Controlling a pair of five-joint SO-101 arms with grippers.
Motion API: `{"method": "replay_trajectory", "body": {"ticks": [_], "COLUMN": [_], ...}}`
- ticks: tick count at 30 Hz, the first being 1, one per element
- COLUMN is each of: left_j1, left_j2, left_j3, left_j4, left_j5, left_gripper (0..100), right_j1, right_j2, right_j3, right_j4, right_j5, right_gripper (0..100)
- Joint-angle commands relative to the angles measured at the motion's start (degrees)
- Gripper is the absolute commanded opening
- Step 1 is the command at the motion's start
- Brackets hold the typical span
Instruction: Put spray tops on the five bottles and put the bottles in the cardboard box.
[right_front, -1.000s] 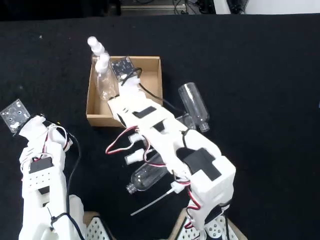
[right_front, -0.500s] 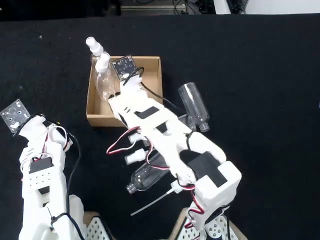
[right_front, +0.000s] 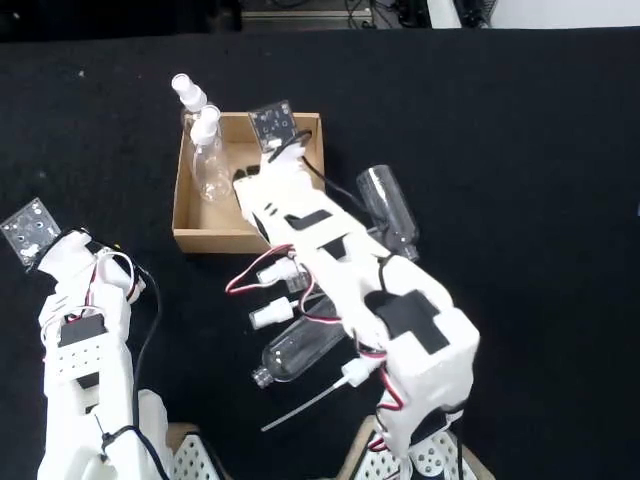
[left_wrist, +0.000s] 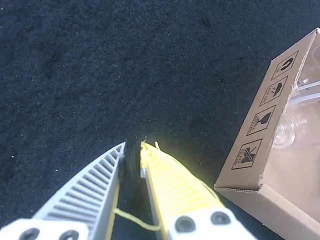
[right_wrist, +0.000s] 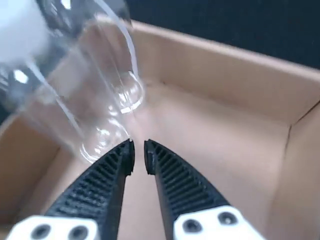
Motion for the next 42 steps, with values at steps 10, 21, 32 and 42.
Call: {"method": "replay_trajectory", "body": {"ticks": [10,21,32,42], "left_j1": [0.3,0.3,0.3,0.4], "left_j2": [-1.2,-1.2,-1.2,-1.2], "left_j3": [-0.7,-0.7,-0.7,-0.7], "left_j4": [-1.2,-1.2,-1.2,-1.2], "left_j5": [0.5,0.5,0.5,0.5], "left_gripper": [4,4,4,4], "right_j1": [-3.7,-3.4,-1.5,8.3], "right_j2": [1.4,0.8,-21.7,-34.7], "right_j3": [-5.0,-4.8,-0.5,0.4], "right_j4": [-2.3,-2.2,20.7,44.9], "right_j5": [0.0,0.0,0.0,-1.2], "right_gripper": [1.1,1.1,3.0,11.6]}}
